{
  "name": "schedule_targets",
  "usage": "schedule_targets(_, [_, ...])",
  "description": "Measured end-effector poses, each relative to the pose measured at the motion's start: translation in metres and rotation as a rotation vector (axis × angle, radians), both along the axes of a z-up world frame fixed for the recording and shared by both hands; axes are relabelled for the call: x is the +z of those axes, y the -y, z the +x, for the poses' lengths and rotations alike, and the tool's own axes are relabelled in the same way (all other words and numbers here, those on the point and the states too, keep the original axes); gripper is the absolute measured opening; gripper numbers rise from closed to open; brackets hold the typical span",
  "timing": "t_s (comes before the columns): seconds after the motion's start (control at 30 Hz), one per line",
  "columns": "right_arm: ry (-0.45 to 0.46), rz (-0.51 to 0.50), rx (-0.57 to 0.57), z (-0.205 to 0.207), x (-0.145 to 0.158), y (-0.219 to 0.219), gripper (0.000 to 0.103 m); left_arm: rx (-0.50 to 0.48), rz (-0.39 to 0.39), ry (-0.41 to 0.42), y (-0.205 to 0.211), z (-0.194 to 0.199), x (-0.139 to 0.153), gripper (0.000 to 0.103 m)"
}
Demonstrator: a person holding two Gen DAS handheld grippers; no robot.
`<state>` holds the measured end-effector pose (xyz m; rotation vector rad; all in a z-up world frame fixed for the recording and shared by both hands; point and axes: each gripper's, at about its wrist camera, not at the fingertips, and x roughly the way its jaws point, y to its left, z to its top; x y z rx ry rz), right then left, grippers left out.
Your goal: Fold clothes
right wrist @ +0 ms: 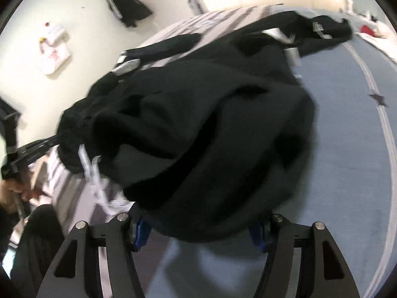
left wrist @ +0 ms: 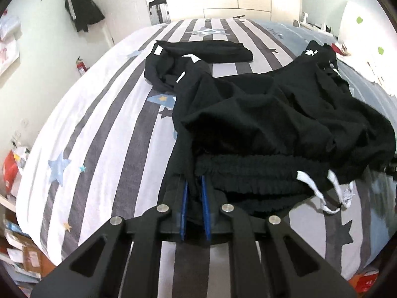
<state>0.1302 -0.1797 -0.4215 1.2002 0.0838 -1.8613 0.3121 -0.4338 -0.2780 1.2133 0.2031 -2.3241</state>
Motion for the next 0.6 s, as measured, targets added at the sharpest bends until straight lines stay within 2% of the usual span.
schedule_targets(0.2, [0.034, -0.001, 0.138, 0.04, 0.003, -0.003, 0.061, -0.02, -0.002, 0.004, 0.0, -0.003, -0.005, 0.009])
schedule_targets(0.3, [0.0, 0.014, 0.159, 0.053, 0.005, 0.006, 0.061, -0.022, 0.005, 0.002, -0.002, -0.003, -0.008, 0.009])
schedule_targets(0.37, [-0.029, 0.025, 0.107, 0.051, 0.007, 0.014, 0.061, -0.029, 0.002, 0.002, -0.004, -0.002, -0.008, 0.009])
schedule_targets(0.53, [0.044, -0.027, -0.075, 0.021, 0.003, 0.027, 0.061, -0.061, -0.004, 0.018, -0.007, 0.0, -0.01, 0.009])
schedule_targets(0.57, [0.029, -0.025, -0.078, 0.022, 0.005, 0.033, 0.058, -0.064, -0.007, 0.021, -0.007, 0.001, -0.011, 0.009])
schedule_targets(0.6, [-0.004, -0.009, -0.074, 0.026, 0.007, 0.039, 0.05, -0.062, -0.002, 0.017, -0.006, 0.001, -0.011, 0.009])
